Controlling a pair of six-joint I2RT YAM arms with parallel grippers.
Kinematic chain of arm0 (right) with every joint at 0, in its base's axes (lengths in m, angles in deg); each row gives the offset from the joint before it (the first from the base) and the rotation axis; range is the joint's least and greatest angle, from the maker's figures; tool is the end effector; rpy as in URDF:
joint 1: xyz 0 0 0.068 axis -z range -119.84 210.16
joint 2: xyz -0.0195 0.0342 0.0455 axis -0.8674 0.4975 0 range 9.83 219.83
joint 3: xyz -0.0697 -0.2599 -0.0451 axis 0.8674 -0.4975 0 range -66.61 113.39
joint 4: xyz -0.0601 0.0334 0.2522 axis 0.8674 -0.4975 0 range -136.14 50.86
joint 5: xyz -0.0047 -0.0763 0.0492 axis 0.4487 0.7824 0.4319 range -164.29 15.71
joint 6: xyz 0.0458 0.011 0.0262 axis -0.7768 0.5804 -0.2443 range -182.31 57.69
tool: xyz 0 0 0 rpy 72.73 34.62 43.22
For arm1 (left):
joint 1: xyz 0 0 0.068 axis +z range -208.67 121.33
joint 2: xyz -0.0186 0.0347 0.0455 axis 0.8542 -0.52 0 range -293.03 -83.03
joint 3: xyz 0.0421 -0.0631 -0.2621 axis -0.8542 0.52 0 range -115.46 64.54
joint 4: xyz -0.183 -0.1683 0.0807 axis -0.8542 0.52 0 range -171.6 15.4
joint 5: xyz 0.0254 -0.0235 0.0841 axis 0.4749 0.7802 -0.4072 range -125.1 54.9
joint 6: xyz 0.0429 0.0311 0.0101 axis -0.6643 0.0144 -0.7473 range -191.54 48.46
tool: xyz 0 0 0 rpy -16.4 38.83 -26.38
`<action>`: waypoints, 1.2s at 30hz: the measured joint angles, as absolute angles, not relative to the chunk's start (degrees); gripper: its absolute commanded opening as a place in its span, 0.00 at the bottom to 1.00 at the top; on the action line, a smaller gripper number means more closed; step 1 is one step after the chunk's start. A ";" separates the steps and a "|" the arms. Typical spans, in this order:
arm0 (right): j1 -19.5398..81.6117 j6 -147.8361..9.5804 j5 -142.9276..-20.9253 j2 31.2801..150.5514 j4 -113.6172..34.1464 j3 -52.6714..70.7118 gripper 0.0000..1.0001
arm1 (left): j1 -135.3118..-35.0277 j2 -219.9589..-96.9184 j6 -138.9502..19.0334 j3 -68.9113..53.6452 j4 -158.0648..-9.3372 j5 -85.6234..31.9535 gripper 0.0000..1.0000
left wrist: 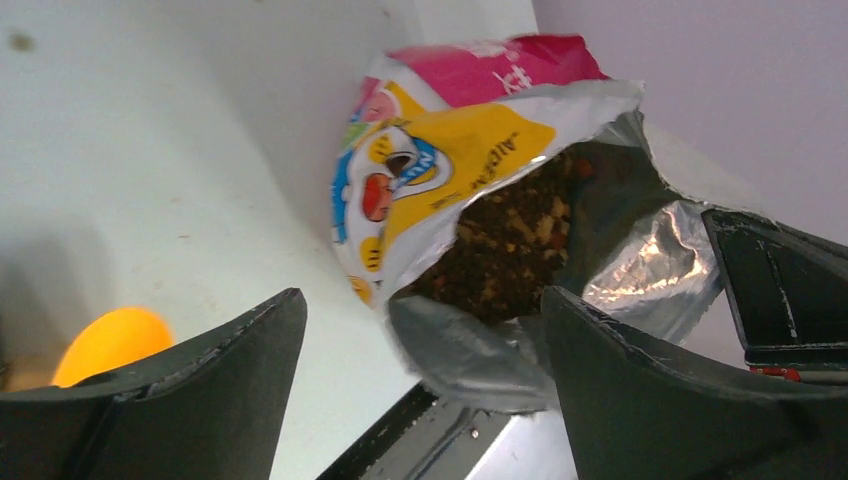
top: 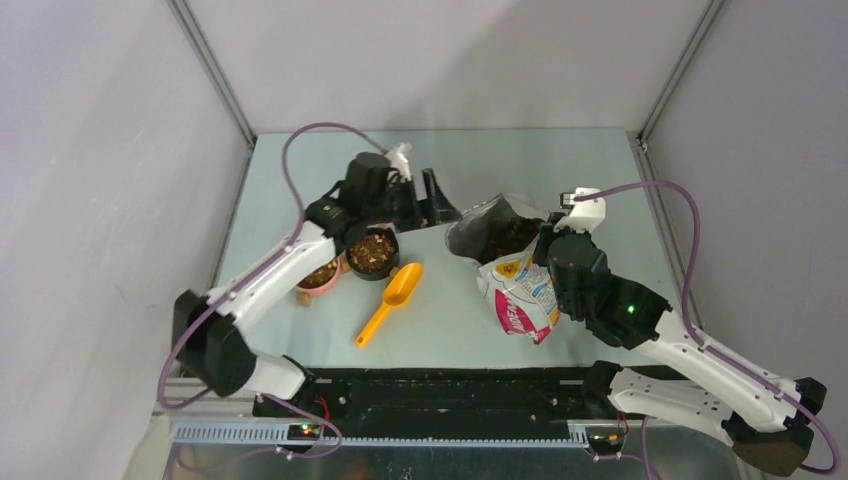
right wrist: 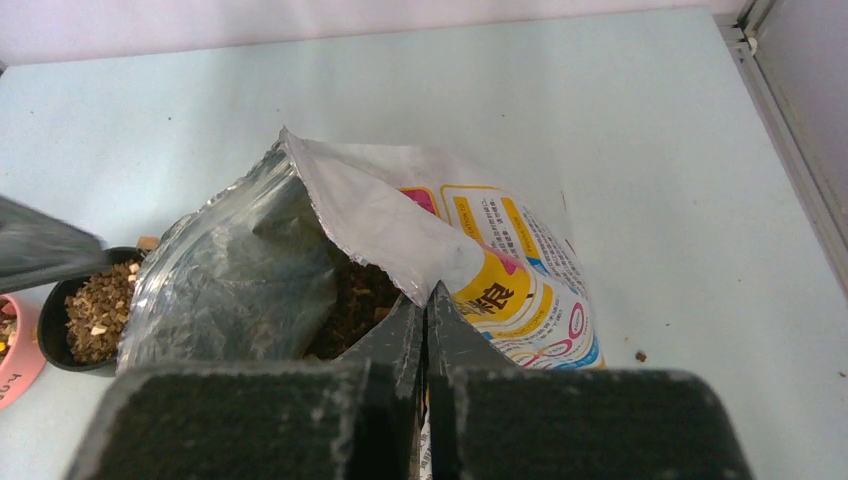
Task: Serve the pet food
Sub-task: Close the pet food bag at the center of the board.
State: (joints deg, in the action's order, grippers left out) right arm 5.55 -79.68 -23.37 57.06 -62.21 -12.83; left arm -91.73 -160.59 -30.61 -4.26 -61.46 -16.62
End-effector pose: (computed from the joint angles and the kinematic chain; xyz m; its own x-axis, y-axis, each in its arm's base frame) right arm 0.1208 0.1223 0.3675 -0.1819 0.0689 -0.9809 -0.0302 0.9967 0.0756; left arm 0.2525 -0.1778 0.3413 -0.7972 -0.2224 -0.5612 0.3013 0.6590 -0.6892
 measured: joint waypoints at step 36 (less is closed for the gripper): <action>16.79 -77.65 -76.33 68.36 -47.41 -11.90 0.00 | -121.63 -154.47 -24.34 4.57 -63.62 -37.64 0.00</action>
